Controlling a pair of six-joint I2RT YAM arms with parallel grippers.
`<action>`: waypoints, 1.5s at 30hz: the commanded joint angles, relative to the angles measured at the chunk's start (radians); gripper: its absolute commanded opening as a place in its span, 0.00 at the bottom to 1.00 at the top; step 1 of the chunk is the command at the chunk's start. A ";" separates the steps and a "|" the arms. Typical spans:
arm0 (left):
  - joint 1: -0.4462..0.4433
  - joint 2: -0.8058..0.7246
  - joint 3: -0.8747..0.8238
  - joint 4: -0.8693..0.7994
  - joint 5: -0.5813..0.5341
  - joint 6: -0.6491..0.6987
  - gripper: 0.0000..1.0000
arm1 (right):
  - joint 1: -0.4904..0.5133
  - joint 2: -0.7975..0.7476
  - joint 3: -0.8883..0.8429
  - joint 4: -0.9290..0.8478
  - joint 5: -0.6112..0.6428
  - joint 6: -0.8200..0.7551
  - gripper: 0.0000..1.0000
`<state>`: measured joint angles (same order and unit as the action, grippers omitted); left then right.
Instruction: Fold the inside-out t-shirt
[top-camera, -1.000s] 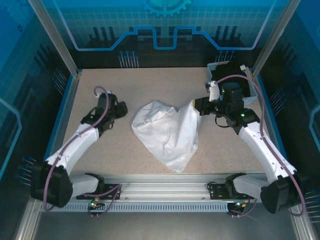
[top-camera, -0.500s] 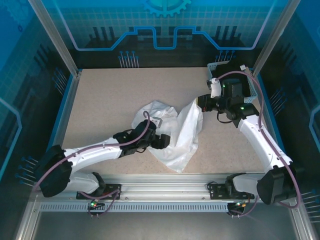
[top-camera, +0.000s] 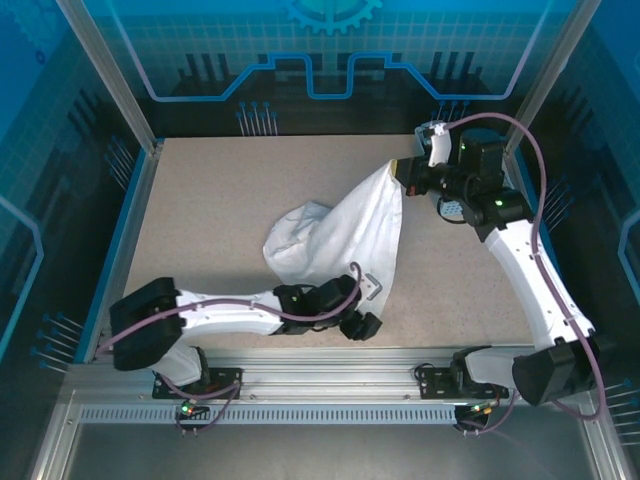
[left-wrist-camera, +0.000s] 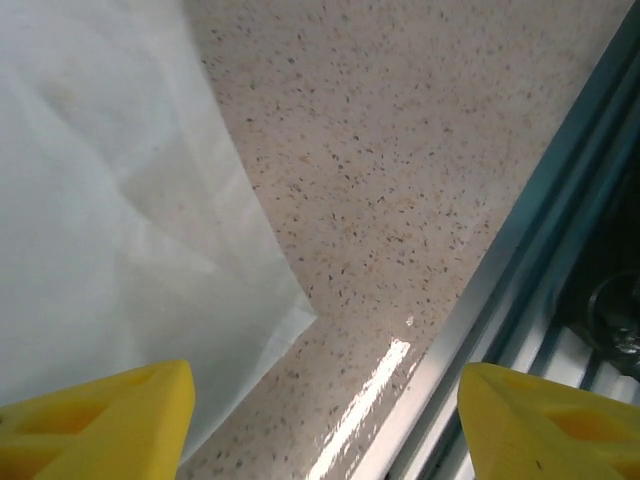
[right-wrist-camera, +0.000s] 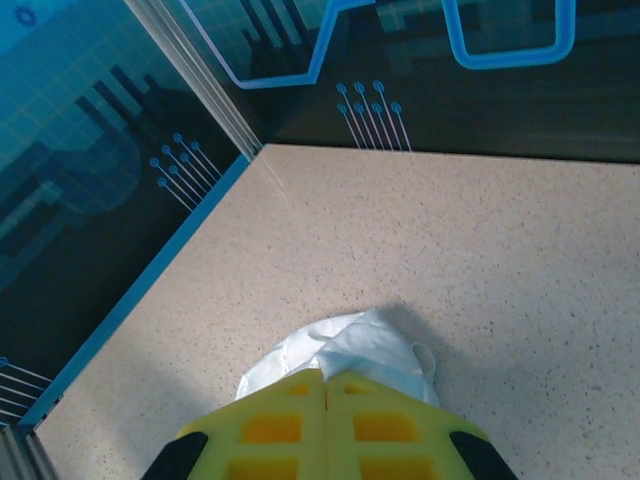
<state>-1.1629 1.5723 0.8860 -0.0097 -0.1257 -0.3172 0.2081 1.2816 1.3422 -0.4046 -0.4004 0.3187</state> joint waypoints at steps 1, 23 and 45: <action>-0.004 0.093 0.088 0.005 -0.048 0.058 0.71 | -0.012 0.050 -0.021 0.000 0.012 0.010 0.00; -0.017 0.366 0.198 -0.168 -0.152 0.123 0.36 | -0.084 0.139 -0.015 0.006 -0.003 -0.005 0.00; 0.521 -0.663 0.440 -0.301 -0.491 0.294 0.00 | -0.113 -0.101 0.340 0.042 0.109 0.076 0.00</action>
<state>-0.6750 0.8482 1.2652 -0.2348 -0.5625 -0.0765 0.1028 1.1938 1.6375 -0.3702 -0.3054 0.3931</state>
